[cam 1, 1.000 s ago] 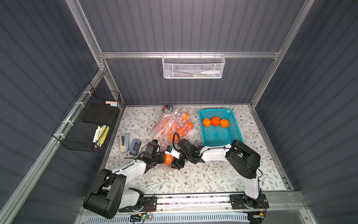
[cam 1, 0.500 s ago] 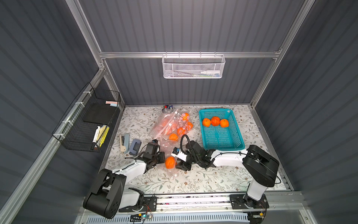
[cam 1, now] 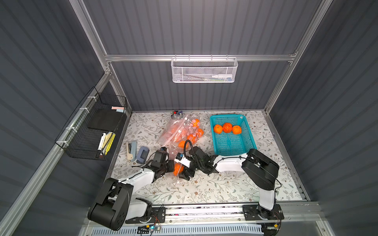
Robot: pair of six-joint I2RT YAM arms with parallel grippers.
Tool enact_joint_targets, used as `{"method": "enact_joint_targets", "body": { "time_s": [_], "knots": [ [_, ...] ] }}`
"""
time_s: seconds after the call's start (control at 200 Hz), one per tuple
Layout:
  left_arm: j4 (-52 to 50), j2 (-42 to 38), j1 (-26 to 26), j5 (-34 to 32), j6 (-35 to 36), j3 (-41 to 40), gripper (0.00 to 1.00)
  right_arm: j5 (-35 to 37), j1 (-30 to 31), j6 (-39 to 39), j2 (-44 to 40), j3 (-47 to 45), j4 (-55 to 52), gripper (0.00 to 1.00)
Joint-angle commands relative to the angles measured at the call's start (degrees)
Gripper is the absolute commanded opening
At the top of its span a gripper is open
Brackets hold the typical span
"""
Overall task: Open the zip-top bag and take out the orange
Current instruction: Pick up the orange from the zipper food storage bag.
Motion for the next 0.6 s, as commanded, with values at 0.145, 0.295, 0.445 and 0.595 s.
{"method": "enact_joint_targets", "body": {
  "time_s": [0.145,0.295,0.445,0.595],
  "knots": [
    [-5.0,1.5,-0.1,-0.5,0.9,-1.1,0.00,-4.1,1.1,0.8,-0.1,0.5,1.3,0.61],
    [-5.1,1.3,-0.1,-0.5,1.0,-1.2,0.00,-0.5,0.8,-1.3,-6.3,-4.5,-0.9,0.57],
    [-5.3,1.0,-0.1,-0.2,1.0,-1.4,0.00,3.6,-0.3,-2.2,-14.5,-9.8,-6.8,0.57],
    [-5.4,1.1,-0.1,-0.2,1.0,-1.2,0.00,14.0,-2.5,-0.1,-24.4,-12.4,-15.7,0.56]
  ]
}}
